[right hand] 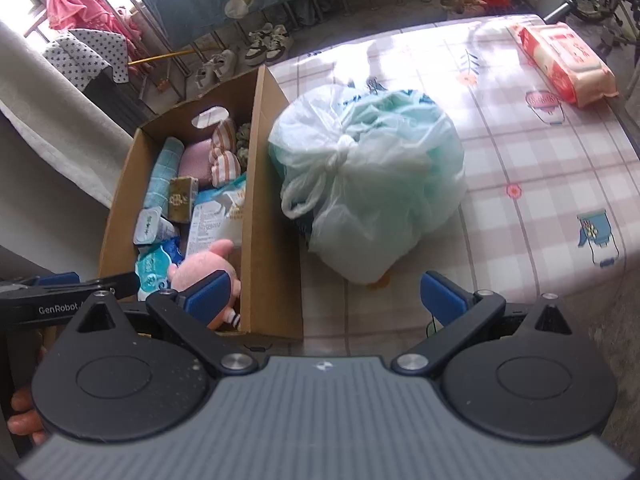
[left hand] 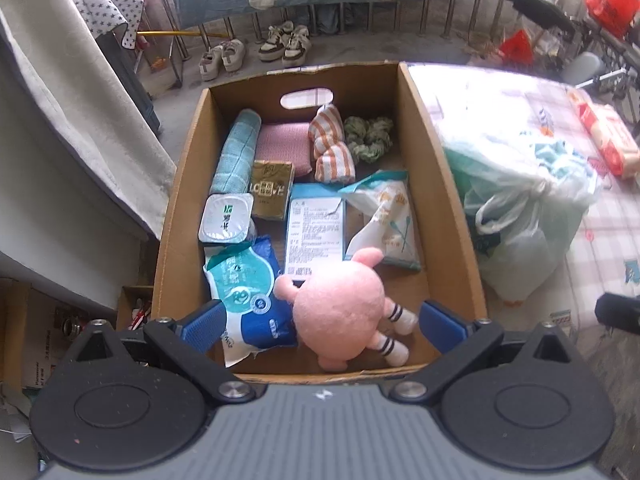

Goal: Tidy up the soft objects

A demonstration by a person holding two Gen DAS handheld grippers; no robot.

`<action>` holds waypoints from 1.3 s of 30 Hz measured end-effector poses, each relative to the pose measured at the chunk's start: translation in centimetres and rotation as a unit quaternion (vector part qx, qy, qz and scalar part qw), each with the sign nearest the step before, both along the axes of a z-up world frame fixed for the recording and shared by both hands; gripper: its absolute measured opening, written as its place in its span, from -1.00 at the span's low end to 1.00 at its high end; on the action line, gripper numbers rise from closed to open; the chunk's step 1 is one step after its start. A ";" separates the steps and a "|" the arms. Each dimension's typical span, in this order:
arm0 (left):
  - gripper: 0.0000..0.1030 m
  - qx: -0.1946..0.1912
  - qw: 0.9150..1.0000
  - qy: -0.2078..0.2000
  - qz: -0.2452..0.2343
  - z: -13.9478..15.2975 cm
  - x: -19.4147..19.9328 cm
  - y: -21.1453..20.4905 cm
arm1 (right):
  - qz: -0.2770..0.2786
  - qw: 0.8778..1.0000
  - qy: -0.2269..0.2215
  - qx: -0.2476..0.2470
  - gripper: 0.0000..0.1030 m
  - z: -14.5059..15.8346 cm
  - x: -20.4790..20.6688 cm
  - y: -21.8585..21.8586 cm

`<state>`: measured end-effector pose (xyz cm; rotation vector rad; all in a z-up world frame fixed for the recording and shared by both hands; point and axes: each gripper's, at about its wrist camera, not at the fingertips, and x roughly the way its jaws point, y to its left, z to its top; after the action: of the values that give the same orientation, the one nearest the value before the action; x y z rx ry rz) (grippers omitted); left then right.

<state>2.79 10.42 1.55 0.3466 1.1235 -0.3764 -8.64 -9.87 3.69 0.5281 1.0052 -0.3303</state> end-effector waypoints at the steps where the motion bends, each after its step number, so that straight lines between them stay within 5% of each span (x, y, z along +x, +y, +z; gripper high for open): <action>1: 1.00 0.000 1.000 0.003 -0.001 -0.1 0.0 0.0 | -0.001 1.000 0.006 0.000 0.98 -0.2 -0.1 0.3; 23: 1.00 -0.003 0.999 0.032 -0.023 -0.4 0.0 0.6 | -0.071 0.997 0.030 -0.028 0.98 0.1 -1.3 0.0; 39: 1.00 -0.006 0.999 0.045 -0.010 -0.5 0.3 1.7 | -0.063 0.997 0.031 -0.033 0.98 0.4 -0.6 1.1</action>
<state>3.07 12.12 1.03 0.3339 1.2067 -0.4197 -9.23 -8.76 4.05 0.5252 1.0192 -0.4939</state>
